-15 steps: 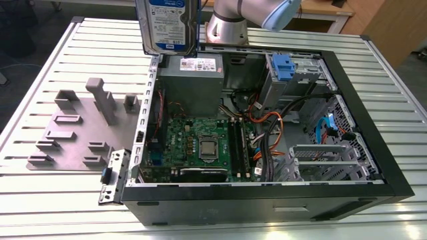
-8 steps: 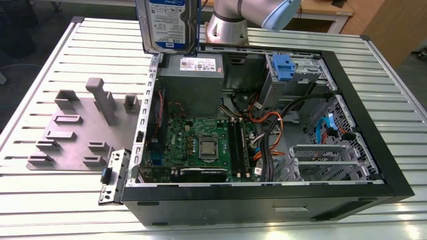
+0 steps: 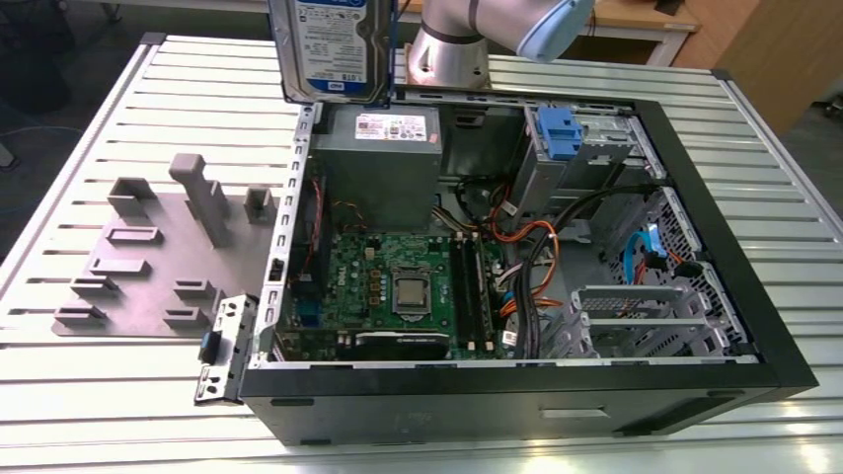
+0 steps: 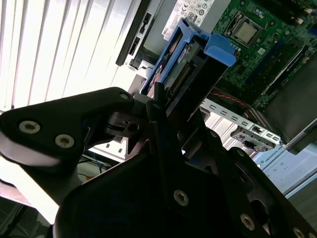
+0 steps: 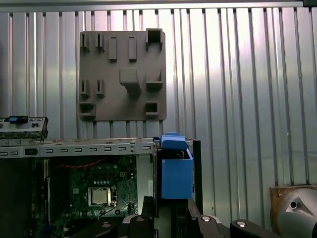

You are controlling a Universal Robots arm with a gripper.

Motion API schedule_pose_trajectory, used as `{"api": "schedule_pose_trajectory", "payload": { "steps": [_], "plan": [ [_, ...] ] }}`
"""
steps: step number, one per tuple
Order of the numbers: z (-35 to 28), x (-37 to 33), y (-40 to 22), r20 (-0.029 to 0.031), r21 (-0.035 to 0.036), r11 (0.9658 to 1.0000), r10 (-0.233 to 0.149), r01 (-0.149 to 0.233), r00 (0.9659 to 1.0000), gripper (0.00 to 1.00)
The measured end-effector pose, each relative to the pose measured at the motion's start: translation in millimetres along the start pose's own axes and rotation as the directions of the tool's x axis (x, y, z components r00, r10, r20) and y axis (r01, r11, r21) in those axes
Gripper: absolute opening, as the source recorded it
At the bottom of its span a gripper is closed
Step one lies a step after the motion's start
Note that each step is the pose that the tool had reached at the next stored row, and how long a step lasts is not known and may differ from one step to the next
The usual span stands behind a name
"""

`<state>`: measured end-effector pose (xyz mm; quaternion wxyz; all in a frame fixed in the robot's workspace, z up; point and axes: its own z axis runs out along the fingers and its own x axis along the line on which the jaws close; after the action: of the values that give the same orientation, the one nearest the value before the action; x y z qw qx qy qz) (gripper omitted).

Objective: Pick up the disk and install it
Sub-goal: 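Pick up the disk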

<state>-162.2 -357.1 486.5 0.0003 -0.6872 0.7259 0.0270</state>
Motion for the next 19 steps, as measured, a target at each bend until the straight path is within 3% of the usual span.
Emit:
{"api": "schedule_pose_trajectory", "payload": {
  "steps": [19],
  "plan": [
    [-0.5,-0.7,-12.0,0.0,0.0,1.0,0.0,0.0,1.0,0.35]
  ]
}}
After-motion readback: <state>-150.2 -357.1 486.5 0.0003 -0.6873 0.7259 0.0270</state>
